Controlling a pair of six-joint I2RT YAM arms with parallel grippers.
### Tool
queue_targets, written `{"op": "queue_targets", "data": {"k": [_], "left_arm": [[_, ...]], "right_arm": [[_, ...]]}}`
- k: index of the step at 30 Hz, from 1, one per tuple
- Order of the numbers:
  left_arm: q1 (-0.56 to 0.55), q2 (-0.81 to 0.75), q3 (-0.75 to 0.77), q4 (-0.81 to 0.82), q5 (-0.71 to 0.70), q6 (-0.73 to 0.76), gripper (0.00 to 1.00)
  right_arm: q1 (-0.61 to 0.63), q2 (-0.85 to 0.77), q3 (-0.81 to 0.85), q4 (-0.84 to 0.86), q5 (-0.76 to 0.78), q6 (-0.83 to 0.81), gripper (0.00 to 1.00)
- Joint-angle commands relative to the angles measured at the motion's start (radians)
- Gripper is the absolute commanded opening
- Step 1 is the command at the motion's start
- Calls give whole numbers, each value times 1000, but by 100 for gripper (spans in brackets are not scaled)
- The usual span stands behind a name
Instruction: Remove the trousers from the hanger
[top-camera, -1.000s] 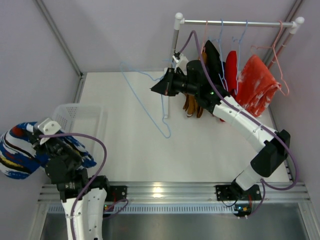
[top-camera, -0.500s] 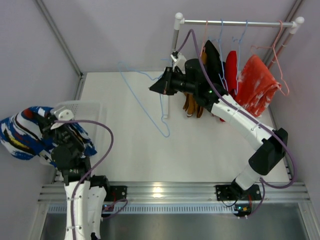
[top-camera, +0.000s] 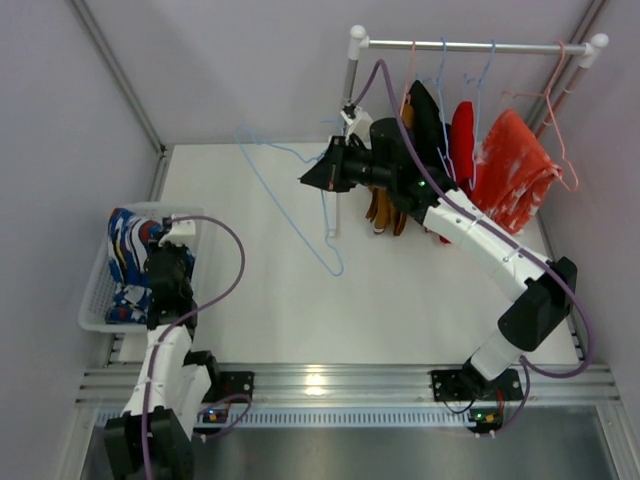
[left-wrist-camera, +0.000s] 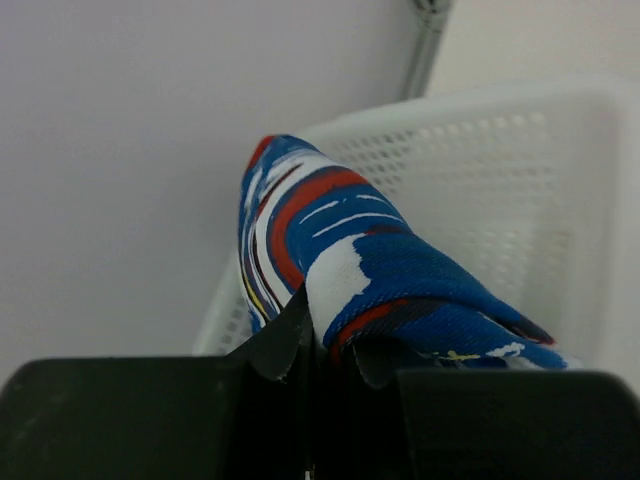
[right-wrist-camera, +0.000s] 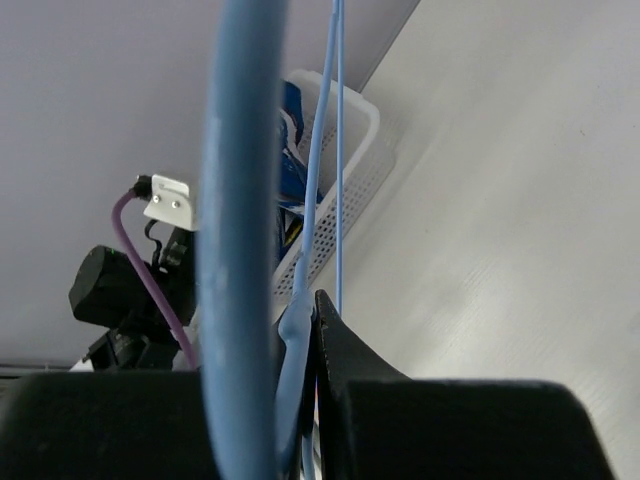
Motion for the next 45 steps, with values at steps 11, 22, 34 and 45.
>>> {"op": "queue_targets", "data": {"k": [11,22,34,45], "left_arm": [[1,97,523,-969,311,-360,99],[1,59,930,-1203,750,-492,99],[0,168,1118,-1195,1022,-529,95],[-23,300,1312,-1139,1254,-709,94]], "right_arm": [[-46,-229,-49,-96,40,-106,0],[-178,-372,-127,-164,49,-55,0],[-184,-426,-27,-336,310,6,0],[-109,-352,69,-266,259,54,0]]}}
